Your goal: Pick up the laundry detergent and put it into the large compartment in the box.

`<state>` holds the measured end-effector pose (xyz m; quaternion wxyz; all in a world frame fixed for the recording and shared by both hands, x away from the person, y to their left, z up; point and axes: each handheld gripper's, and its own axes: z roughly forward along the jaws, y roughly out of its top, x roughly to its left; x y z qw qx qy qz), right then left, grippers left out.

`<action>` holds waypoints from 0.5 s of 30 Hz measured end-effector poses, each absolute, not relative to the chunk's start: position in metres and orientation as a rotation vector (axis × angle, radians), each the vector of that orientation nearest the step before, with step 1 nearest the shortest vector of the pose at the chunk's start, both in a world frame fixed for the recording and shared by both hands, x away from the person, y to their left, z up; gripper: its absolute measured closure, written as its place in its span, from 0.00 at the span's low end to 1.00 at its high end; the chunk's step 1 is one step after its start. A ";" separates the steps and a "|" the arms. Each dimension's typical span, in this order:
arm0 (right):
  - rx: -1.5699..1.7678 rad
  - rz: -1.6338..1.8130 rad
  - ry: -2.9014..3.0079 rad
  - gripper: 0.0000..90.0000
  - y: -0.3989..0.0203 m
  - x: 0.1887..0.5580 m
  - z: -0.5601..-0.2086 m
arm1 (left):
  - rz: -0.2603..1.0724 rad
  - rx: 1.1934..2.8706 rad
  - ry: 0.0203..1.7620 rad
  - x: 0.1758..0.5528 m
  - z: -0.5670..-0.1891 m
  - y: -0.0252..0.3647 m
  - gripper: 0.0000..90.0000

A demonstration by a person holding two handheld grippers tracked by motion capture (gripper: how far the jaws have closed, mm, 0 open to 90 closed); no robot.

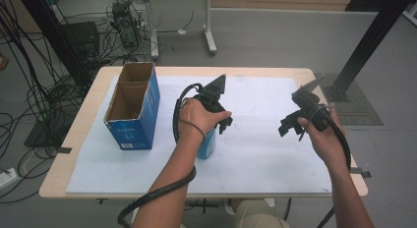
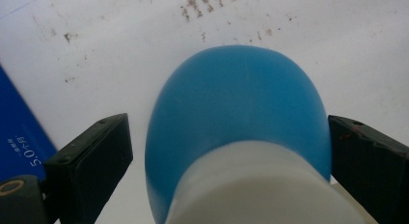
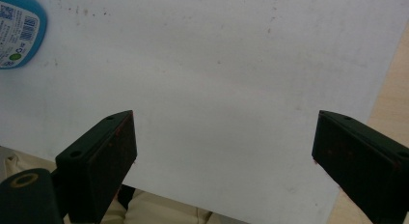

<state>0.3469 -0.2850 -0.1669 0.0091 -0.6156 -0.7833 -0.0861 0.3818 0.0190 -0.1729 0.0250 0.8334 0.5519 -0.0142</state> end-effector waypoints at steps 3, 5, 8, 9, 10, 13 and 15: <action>-1.919 -0.268 -2.450 0.09 -0.285 0.347 -0.167 | -0.035 2.576 1.706 0.381 -0.174 0.019 0.05; -1.920 -0.265 -2.450 0.09 -0.284 0.348 -0.167 | -0.031 2.576 1.701 0.381 -0.174 0.019 0.06; -1.919 -0.268 -2.452 0.09 -0.284 0.347 -0.167 | -0.017 2.569 1.701 0.379 -0.174 0.019 0.06; -1.919 -0.266 -2.452 0.09 -0.283 0.348 -0.166 | -0.017 2.569 1.701 0.379 -0.174 0.019 0.06; -1.919 -0.266 -2.452 0.09 -0.283 0.348 -0.166 | -0.013 2.567 1.701 0.378 -0.174 0.019 0.06; -1.921 -0.268 -2.450 0.09 -0.284 0.347 -0.166 | -0.013 2.562 1.703 0.378 -0.174 0.019 0.06; -1.919 -0.268 -2.452 0.09 -0.285 0.347 -0.167 | -0.004 2.568 1.703 0.378 -0.174 0.018 0.06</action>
